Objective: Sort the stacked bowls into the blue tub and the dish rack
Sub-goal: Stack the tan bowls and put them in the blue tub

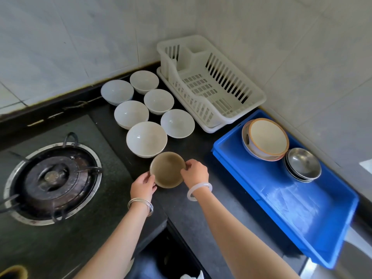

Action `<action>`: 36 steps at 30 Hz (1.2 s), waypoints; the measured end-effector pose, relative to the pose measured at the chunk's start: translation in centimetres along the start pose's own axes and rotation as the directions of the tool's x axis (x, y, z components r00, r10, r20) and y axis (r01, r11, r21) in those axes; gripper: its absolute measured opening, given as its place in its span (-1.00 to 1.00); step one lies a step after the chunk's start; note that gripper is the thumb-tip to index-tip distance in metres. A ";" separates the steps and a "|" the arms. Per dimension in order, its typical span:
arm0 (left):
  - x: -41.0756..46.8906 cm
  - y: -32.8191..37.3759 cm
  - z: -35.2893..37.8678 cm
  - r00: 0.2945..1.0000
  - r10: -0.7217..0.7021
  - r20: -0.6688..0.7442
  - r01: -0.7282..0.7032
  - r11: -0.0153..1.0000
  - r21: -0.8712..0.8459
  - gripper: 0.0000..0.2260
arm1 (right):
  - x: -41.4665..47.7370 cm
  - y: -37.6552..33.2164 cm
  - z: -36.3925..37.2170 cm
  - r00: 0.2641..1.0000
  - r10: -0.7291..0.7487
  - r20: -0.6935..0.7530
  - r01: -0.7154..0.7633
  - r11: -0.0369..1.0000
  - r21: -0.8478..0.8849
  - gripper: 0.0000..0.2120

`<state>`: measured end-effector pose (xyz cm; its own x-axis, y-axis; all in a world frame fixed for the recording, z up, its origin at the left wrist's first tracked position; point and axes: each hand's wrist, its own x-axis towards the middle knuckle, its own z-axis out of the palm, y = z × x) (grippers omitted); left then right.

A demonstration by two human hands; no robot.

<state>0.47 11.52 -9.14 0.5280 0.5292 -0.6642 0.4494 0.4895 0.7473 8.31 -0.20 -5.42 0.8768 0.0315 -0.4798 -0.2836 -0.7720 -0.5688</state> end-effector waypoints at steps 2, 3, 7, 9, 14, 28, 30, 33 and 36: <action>0.2 0.1 0.0 1.000 -0.001 0.006 0.001 1.000 0.013 -0.71 | 0.3 0.4 0.1 1.000 0.005 0.020 -0.005 1.000 -0.005 -0.74; 0.2 0.2 0.1 1.000 -0.006 0.009 0.006 1.000 0.014 -0.71 | 0.4 0.6 0.2 0.999 0.017 0.040 -0.018 1.000 0.011 -0.71; -0.1 0.6 0.5 1.000 0.007 0.025 -0.008 0.999 0.045 -0.70 | 0.8 1.6 0.2 0.975 0.119 0.188 -0.159 0.962 0.220 -0.70; -0.4 0.9 0.8 0.999 0.021 0.041 -0.024 0.998 0.054 -0.71 | 0.6 2.1 -0.1 0.974 0.119 0.194 -0.172 0.943 0.285 -0.70; -1.5 2.6 3.5 0.978 0.058 0.198 -0.078 0.993 0.093 -0.78 | -0.4 3.8 -2.9 0.992 0.120 0.038 -0.125 0.896 0.425 -0.73; -9.6 1.8 22.1 0.671 -0.033 0.740 -0.300 0.901 0.313 -0.88 | -3.7 16.3 -16.7 0.799 0.522 -0.298 -0.040 0.541 0.840 -0.83; -11.1 0.0 25.0 0.637 -0.096 0.765 -0.323 0.868 0.378 -0.83 | -4.2 18.7 -18.3 0.760 0.577 -0.299 -0.033 0.494 0.869 -0.84; -13.0 -2.7 28.7 0.589 -0.202 0.783 -0.291 0.851 0.438 -0.77 | -4.4 22.5 -20.0 0.698 0.648 -0.303 -0.040 0.459 0.888 -0.89; -14.3 -5.5 31.8 0.602 -0.249 0.759 -0.250 0.844 0.475 -0.76 | -4.0 25.5 -20.9 0.664 0.693 -0.282 -0.073 0.435 0.897 -0.92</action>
<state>13.34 -20.77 -3.15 0.7530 -0.3288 -0.5700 0.5892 -0.0489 0.8065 5.72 -33.28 -3.98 0.4952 -0.6929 -0.5241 -0.5360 0.2311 -0.8120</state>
